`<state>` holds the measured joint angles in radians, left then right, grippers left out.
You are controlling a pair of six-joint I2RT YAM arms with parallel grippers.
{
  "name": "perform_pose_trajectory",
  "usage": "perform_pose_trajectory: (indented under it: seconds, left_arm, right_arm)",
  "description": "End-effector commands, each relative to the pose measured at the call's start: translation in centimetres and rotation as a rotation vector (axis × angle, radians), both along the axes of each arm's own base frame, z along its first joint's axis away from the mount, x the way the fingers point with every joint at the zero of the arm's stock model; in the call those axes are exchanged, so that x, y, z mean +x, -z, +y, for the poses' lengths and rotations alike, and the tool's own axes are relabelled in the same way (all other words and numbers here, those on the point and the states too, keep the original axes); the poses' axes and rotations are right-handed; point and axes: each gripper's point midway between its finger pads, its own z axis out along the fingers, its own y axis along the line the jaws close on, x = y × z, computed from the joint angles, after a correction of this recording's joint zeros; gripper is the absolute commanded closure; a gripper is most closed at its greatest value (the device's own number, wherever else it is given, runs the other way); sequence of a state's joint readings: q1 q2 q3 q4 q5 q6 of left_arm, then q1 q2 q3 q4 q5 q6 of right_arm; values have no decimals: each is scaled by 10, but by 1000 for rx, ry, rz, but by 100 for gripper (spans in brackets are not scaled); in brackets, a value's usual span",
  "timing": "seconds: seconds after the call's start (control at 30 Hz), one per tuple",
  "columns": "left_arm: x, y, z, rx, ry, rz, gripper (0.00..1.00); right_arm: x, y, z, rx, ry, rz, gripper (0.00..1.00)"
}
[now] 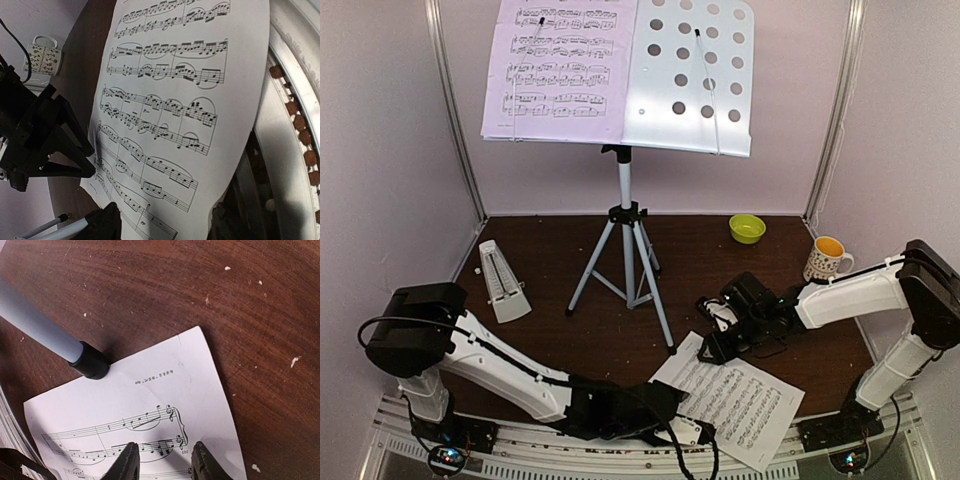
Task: Set up the instrument practice props
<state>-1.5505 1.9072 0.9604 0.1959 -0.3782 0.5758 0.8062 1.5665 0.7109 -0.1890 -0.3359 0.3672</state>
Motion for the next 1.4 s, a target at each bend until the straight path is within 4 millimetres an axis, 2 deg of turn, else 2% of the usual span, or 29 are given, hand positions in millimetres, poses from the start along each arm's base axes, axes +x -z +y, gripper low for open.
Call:
perform_pose_trajectory:
  seconds: [0.0,0.17,0.37,0.47,0.67,0.8,1.1,1.17,1.23,1.3,1.37]
  left_arm:
    - [10,-7,-11,6,-1,-101,40]
    - [3,-11,-9,2,48,-106,42]
    - [-12,4,14,81,120,-89,42]
    - [-15,8,19,104,142,-77,43]
    - [-20,11,7,124,184,-80,58]
    - [-15,14,-1,144,174,-106,68]
    - [-4,0,-17,111,150,-83,79]
    - [-4,-3,-18,100,145,-65,86]
    - [-4,-12,-19,66,127,-32,99]
    - [-3,-26,-20,9,100,7,100]
    - [-1,-40,-18,-52,64,68,100]
  right_arm:
    - [-30,41,-28,-123,9,149,64]
    - [-31,44,-28,-122,7,157,64]
    - [-31,44,-29,-128,5,155,64]
    - [-31,45,-29,-128,5,156,64]
    - [-31,45,-28,-125,5,157,64]
    - [-32,45,-28,-121,4,158,65]
    - [-33,43,-27,-114,-2,161,65]
    - [-32,40,-25,-105,-3,156,65]
    - [-31,32,-23,-89,-12,147,64]
    - [-25,14,-18,-54,-15,120,60]
    - [-13,-15,-13,-6,-13,69,54]
